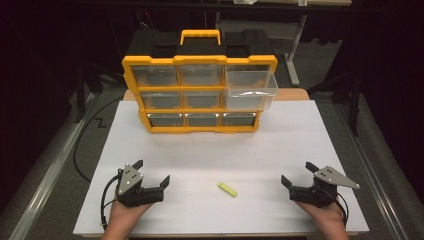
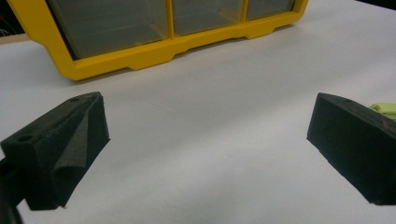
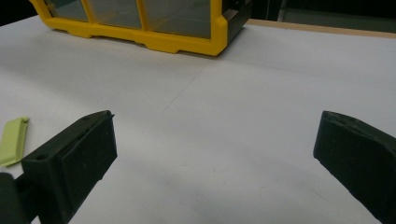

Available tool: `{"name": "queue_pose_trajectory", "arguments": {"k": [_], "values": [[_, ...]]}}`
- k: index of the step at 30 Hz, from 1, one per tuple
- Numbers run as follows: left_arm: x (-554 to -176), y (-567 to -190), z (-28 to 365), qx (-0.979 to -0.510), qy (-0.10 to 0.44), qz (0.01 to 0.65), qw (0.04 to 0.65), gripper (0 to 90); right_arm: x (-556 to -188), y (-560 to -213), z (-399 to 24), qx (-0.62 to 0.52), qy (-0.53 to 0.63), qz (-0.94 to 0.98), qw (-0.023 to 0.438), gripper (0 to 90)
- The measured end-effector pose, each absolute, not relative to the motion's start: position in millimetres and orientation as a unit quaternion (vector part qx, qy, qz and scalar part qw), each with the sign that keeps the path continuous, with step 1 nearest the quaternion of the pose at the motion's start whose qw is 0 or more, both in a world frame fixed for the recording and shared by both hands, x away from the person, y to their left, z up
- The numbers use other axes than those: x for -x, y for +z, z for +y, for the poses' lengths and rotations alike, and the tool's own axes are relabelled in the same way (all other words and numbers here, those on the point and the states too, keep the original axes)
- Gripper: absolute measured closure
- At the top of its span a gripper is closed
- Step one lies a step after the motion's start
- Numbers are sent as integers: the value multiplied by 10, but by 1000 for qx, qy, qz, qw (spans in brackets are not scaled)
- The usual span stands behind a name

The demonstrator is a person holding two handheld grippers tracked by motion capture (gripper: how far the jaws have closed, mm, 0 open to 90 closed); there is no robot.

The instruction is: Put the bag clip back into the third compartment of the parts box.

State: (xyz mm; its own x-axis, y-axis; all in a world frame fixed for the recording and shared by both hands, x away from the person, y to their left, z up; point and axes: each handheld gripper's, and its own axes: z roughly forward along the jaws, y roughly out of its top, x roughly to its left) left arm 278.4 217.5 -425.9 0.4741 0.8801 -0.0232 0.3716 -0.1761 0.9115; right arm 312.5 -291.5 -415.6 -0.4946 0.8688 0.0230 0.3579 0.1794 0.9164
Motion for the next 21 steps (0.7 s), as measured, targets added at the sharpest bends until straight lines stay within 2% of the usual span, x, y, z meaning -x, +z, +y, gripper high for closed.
{"name": "queue_pose_trajectory", "arguments": {"k": [21], "values": [[-2796, -4258, 2203, -716, 254, 434, 484, 2, -3163, -4184, -2900, -426, 465, 727, 272, 0]]}}
